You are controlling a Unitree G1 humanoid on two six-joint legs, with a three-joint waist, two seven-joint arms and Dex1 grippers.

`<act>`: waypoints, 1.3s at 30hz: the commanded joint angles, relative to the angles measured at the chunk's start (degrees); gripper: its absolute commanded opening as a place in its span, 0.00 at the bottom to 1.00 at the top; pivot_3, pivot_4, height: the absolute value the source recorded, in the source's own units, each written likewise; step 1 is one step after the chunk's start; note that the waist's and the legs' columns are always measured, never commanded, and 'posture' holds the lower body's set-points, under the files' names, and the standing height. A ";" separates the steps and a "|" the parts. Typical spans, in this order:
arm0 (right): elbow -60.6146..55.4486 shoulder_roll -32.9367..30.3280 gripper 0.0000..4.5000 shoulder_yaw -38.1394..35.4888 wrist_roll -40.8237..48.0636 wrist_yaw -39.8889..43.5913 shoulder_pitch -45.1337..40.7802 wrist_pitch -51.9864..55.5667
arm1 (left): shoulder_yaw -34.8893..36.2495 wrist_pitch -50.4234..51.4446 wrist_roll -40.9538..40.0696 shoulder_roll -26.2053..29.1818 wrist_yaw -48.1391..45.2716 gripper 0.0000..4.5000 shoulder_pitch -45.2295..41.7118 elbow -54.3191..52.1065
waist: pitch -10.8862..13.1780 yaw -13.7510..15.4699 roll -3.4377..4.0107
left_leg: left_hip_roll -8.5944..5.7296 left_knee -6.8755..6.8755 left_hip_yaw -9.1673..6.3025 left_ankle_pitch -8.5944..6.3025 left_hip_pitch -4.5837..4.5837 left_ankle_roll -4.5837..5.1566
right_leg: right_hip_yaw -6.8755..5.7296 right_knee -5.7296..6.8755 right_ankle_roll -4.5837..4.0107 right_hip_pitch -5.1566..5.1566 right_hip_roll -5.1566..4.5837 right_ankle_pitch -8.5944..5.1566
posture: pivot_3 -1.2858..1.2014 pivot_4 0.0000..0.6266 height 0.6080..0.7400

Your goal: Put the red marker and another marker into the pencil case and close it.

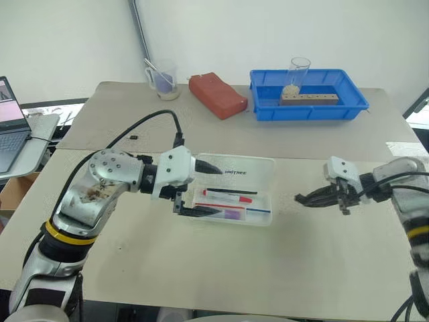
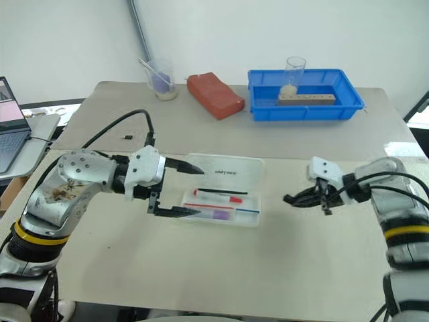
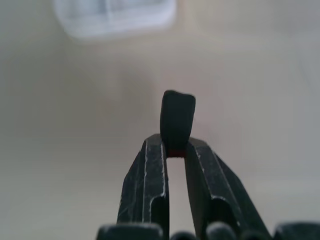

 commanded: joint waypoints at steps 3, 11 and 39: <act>-27.78 1.59 0.03 0.62 5.77 -9.98 4.73 17.42 | 4.50 0.40 -3.62 4.02 -0.25 1.00 6.84 -7.04 | 0.07 0.18 -0.18 | 0.02 0.00 0.00 -0.03 0.00 -0.05 | -0.02 -0.02 -0.03 -0.03 -0.03 -0.01 | 0.52 0.24 1.00; -25.87 3.17 0.03 7.44 2.30 -14.52 0.56 16.83 | 4.46 -0.34 -3.71 5.30 0.68 1.00 8.75 -8.51 | 0.09 0.55 -0.35 | -0.06 0.01 0.16 -0.06 -0.07 -0.10 | -0.07 -0.16 -0.04 -0.35 -0.27 -0.04 | 0.52 0.24 1.00; -21.51 1.77 0.99 6.75 3.97 -12.33 -0.70 12.89 | 4.11 -2.56 -1.56 6.12 0.48 1.00 8.17 -5.01 | 0.11 0.16 -0.40 | -0.01 -0.08 0.16 -0.06 -0.07 -0.09 | -0.04 -0.14 -0.06 -0.19 -0.17 -0.05 | 0.52 0.24 1.00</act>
